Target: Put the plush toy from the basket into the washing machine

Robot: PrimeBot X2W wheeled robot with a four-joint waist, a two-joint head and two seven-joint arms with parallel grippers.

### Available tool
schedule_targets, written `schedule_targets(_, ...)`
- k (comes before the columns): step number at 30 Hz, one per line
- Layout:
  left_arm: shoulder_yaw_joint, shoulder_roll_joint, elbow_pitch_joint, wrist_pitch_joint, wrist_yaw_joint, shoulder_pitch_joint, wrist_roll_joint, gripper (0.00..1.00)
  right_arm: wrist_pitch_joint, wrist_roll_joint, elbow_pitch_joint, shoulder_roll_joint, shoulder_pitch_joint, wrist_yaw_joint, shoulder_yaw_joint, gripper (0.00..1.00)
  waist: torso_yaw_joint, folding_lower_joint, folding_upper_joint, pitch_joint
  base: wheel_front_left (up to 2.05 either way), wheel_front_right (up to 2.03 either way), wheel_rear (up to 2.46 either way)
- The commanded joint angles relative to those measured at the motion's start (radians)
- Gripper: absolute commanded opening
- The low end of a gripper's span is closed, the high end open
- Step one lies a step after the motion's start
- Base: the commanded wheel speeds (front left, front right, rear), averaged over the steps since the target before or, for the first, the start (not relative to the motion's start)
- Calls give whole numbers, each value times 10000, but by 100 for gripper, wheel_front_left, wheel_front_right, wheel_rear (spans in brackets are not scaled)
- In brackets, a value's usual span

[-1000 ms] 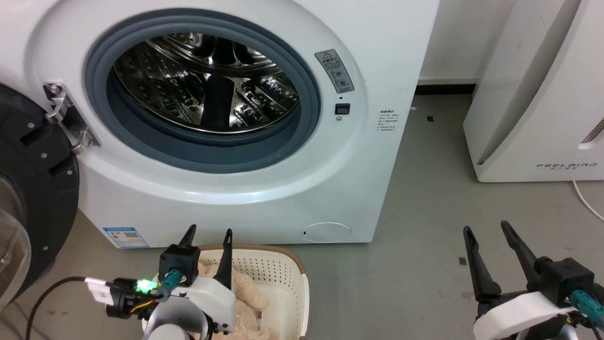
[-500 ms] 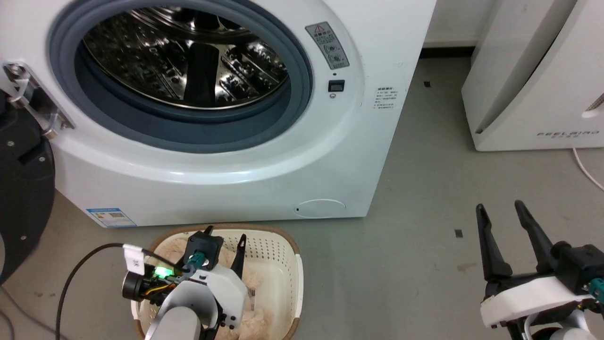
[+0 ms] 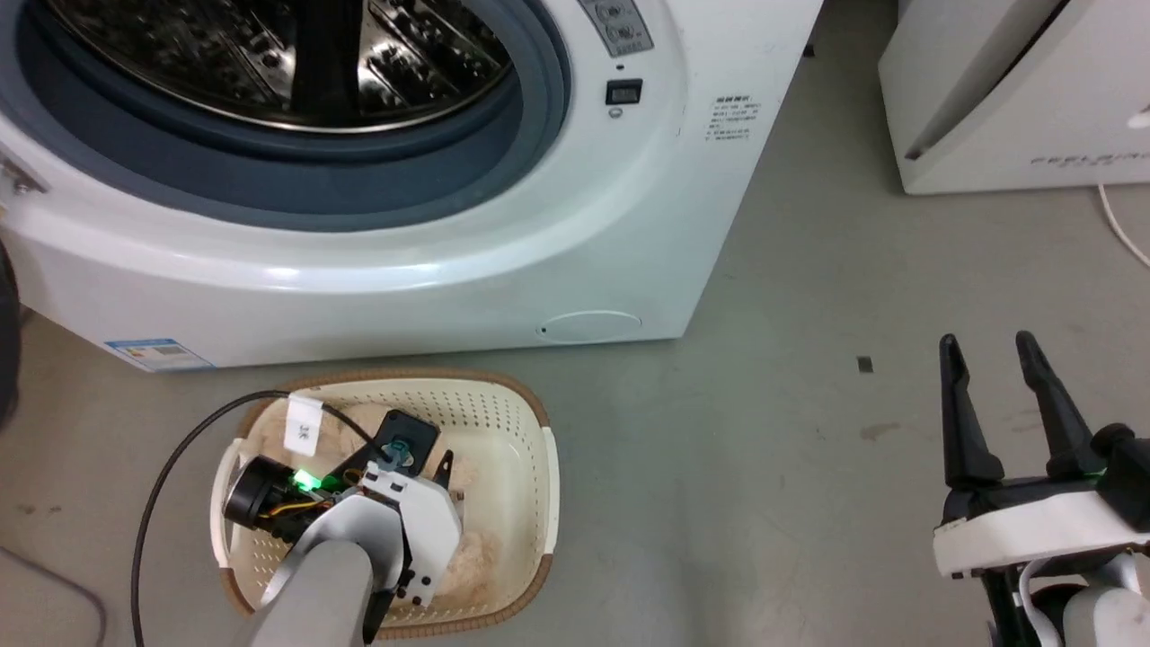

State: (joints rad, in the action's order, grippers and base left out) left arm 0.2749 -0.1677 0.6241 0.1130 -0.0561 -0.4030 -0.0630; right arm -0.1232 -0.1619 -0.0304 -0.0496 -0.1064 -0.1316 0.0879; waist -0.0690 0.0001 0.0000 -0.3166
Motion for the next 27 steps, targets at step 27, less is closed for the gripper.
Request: schedule_targets(27,1689,-1721,2928,1465,-342,-2970,737,100,-629,-985,-390,-4,-1282,7,440,100,-610,-1,0,-3352,0,0,0)
